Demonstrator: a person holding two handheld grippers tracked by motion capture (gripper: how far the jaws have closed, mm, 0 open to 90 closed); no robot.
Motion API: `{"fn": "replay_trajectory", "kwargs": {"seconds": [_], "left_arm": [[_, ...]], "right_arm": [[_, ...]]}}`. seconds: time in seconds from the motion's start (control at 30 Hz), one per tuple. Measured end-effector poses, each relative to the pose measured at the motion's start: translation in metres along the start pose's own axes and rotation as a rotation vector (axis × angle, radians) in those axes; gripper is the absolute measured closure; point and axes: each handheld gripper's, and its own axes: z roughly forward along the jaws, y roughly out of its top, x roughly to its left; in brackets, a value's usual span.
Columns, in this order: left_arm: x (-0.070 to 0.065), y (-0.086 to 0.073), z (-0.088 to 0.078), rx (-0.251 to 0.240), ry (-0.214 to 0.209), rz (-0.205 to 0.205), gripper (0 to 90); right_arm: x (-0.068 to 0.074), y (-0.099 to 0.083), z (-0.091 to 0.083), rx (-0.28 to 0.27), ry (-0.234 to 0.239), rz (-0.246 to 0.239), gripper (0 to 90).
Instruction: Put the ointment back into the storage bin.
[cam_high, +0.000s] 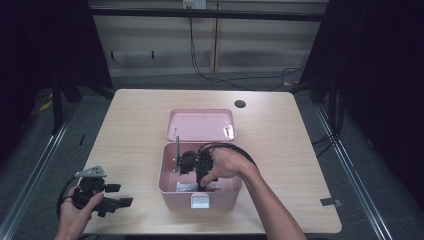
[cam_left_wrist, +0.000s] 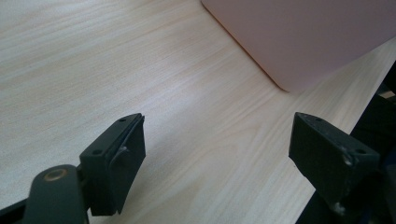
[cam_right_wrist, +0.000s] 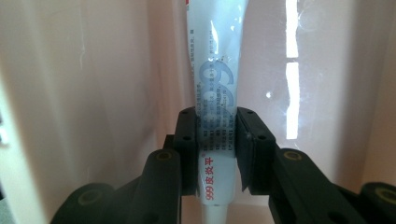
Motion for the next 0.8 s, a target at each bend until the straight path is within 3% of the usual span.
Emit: {"fn": "replay_trajectory", "kwargs": {"seconds": [0.57,0.8], "left_arm": [[0.0,0.0,0.0,0.001,0.0,0.003,18.5],[0.0,0.0,0.0,0.001,0.001,0.002,18.5]], "right_arm": [[0.0,0.008,0.011,0.033,0.023,-0.023,71.6],[-0.003,0.009,0.017,0.03,0.031,-0.011,71.6]]}}
